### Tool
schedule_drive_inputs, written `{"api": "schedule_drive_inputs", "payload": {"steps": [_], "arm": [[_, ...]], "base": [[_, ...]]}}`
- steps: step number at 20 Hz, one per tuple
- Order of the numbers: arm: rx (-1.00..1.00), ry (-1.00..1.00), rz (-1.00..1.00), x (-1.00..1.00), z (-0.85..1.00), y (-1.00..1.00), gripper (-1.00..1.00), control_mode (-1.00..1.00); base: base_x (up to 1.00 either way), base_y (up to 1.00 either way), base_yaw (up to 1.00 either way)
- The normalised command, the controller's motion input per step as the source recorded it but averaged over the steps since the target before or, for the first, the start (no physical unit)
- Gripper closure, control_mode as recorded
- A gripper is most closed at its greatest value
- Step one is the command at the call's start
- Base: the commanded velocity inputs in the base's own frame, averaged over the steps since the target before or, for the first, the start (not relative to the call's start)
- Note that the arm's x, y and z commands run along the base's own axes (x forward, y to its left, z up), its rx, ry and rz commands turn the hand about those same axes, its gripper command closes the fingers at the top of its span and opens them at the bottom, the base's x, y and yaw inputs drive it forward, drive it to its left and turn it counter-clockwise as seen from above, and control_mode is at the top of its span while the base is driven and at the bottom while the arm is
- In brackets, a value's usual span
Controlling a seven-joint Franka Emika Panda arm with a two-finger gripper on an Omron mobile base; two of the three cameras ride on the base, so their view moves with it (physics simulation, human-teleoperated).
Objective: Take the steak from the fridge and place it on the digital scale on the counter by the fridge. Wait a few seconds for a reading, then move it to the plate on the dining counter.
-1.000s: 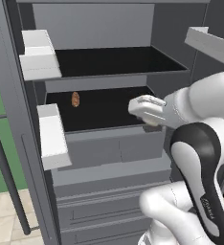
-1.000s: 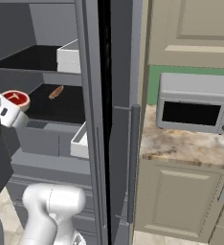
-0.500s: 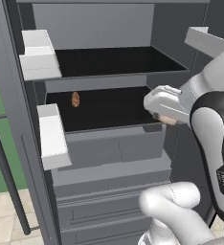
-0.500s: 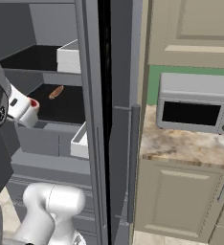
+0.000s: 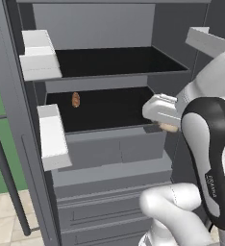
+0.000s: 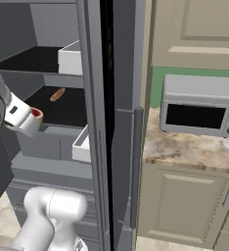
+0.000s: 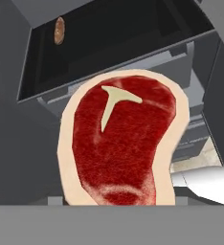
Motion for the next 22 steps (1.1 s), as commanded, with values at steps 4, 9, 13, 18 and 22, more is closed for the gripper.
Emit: {"api": "schedule_drive_inputs", "payload": {"steps": [4, 9, 13, 18, 22], "arm": [[-0.05, 0.00, -0.06, -0.09, -0.15, 0.01, 1.00, 1.00], [0.00, 0.00, 0.00, 0.00, 0.00, 0.00, 1.00, 1.00], [0.00, 0.00, 0.00, 0.00, 0.00, 0.00, 1.00, 1.00], [0.00, 0.00, 0.00, 0.00, 0.00, 0.00, 1.00, 1.00], [0.00, 0.00, 0.00, 0.00, 0.00, 0.00, 1.00, 1.00]], "base": [[-0.13, 0.00, -0.02], [-0.93, 0.02, -0.07], [-1.00, 0.00, -0.11], [-0.76, -0.30, -0.16], [-0.06, -0.84, -0.19]]}}
